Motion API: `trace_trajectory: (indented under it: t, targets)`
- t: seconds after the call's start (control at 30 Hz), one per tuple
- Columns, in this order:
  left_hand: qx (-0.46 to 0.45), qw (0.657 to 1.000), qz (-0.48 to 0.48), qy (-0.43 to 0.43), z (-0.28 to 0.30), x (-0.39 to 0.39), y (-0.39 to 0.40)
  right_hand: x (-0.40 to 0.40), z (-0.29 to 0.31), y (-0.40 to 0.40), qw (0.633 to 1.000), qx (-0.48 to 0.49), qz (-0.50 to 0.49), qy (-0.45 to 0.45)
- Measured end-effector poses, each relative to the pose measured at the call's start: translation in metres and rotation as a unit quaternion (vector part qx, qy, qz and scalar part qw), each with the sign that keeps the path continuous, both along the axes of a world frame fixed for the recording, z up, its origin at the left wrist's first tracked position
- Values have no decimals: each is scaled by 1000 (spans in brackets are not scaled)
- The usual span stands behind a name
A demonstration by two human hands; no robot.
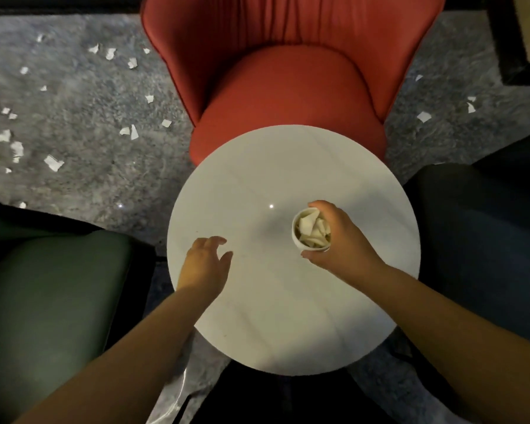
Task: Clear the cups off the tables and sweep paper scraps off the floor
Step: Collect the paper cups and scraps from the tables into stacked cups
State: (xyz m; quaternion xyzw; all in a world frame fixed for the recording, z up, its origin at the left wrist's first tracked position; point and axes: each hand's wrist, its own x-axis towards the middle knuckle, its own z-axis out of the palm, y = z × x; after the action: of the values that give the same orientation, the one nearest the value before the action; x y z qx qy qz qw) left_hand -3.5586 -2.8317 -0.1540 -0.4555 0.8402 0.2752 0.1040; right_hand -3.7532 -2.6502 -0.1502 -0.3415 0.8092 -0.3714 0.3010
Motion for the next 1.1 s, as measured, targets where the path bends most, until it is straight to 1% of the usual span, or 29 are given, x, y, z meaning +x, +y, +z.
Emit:
trace_trajectory:
  t: [0.13,0.27,0.4,0.57,0.63,0.77,0.9,1.1]
  targets:
    - [-9,997,10,-72,3,43,-26,16,14,-30,999,29,19,32]
    - [0,996,-7,-91,9,79,-63,39,28,-67,998,39,12,51]
    - [-16,994,-67,-88,21,106,-106,74,39,-107,997,41,-6,59]
    - [-53,980,-168,-94,36,140,-158,126,51,-154,998,23,-34,53]
    - [-68,975,-190,-96,41,151,-176,142,57,-170,998,20,-43,51]
    - [-85,974,-189,-96,45,171,-202,162,68,-193,998,12,-42,53]
    - [-85,981,-153,-85,48,186,-214,172,72,-213,998,23,-13,63]
    - [-105,985,-104,-91,55,211,-231,192,77,-252,996,-34,58,50]
